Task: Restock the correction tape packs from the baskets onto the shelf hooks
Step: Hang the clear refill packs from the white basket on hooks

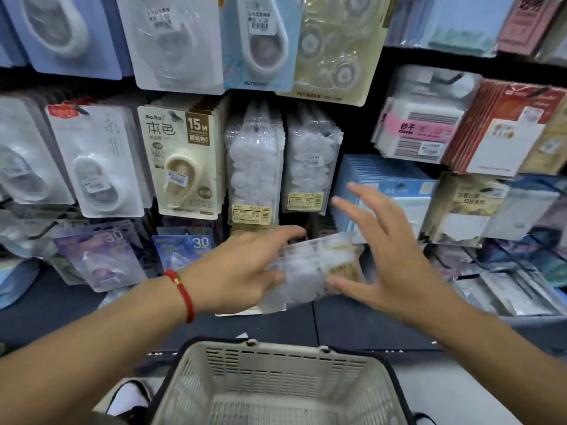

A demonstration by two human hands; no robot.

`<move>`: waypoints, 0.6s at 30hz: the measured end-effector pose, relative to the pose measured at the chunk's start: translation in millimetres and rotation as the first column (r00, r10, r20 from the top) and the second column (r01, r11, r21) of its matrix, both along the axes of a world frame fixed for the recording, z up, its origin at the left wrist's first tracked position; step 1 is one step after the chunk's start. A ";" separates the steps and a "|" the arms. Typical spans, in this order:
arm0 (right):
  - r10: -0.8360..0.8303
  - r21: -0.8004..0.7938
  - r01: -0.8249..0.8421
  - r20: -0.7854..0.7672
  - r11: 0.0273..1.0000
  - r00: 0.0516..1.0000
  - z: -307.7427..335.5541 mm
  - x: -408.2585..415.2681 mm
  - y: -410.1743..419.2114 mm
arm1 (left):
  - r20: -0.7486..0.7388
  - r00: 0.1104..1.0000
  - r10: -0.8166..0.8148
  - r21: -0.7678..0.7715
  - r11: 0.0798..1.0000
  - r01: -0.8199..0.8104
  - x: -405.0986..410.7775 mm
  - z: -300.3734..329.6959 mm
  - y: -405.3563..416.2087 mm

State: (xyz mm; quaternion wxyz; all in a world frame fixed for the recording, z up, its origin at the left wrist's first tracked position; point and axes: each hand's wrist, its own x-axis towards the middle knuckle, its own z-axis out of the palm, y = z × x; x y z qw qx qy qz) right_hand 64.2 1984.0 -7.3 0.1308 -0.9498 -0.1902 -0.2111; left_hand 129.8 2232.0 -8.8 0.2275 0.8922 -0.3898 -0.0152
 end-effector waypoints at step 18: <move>0.314 0.895 0.163 -0.309 0.414 0.898 -20.2 -6.4 37.1 | -0.769 0.548 -0.328 -0.637 0.447 -0.628 -30.3 4.3 -18.8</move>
